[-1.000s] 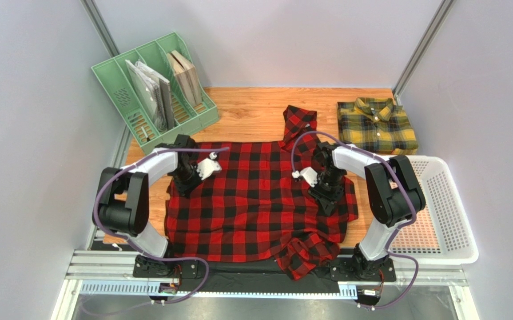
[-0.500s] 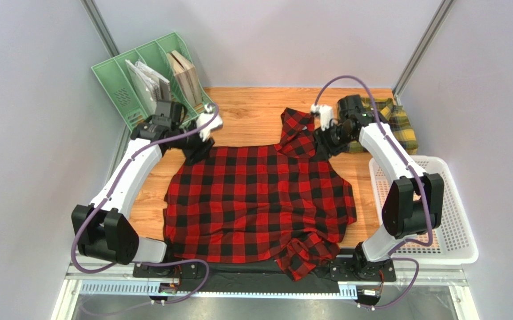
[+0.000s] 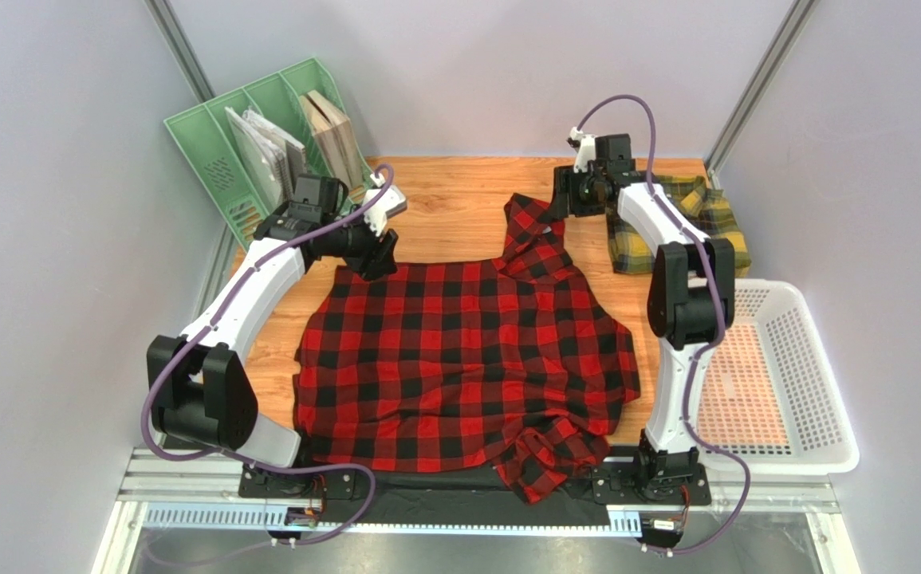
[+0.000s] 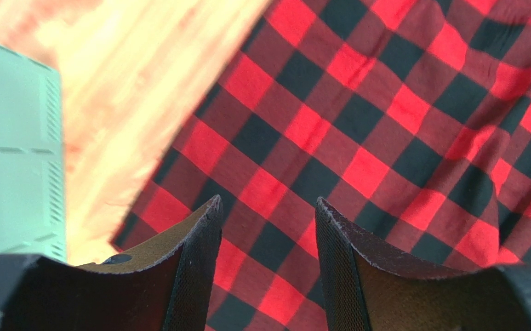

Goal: Fold and stack the long sleeve shirts
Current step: Flatten the shirt out

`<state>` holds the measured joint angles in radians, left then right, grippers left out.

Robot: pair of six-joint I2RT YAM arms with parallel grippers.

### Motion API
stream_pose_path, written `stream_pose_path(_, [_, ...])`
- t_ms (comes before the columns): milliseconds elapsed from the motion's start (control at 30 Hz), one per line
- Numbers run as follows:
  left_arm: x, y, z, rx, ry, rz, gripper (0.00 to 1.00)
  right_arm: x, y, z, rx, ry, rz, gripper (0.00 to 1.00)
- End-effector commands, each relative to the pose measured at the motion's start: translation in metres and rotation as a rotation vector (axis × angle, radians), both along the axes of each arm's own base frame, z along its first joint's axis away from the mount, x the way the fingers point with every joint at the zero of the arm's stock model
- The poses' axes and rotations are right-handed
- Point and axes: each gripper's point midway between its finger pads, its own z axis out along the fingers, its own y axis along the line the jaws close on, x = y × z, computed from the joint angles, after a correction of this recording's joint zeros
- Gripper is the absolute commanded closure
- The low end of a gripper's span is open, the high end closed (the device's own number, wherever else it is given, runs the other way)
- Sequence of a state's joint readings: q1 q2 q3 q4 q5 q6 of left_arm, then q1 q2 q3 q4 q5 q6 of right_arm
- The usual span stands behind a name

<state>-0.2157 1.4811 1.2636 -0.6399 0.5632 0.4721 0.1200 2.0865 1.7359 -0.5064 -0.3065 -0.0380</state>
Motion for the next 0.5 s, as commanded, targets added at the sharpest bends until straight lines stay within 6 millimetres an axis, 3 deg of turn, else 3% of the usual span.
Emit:
stream_pose_path(0, [-0.003,0.000,0.015,-0.024,-0.062,0.007,0.42,0.053,-0.008,0.008,0.041,-0.080,-0.172,0.40])
stream_pose_path(100, [-0.008,0.002,0.012,-0.016,-0.058,0.011,0.42,0.065,-0.015,-0.001,0.036,-0.086,-0.228,0.36])
stream_pose_path(200, [-0.010,0.003,0.008,-0.009,-0.054,0.006,0.42,0.070,-0.017,-0.022,0.055,-0.050,-0.253,0.38])
stream_pose_path(333, [-0.011,0.005,0.003,0.006,-0.055,0.008,0.42,0.067,-0.027,-0.032,0.095,-0.009,-0.287,0.52])
stream_pose_path(467, [-0.010,0.005,0.003,0.006,-0.054,0.001,0.42,0.057,-0.036,-0.039,0.065,0.033,-0.296,0.58])
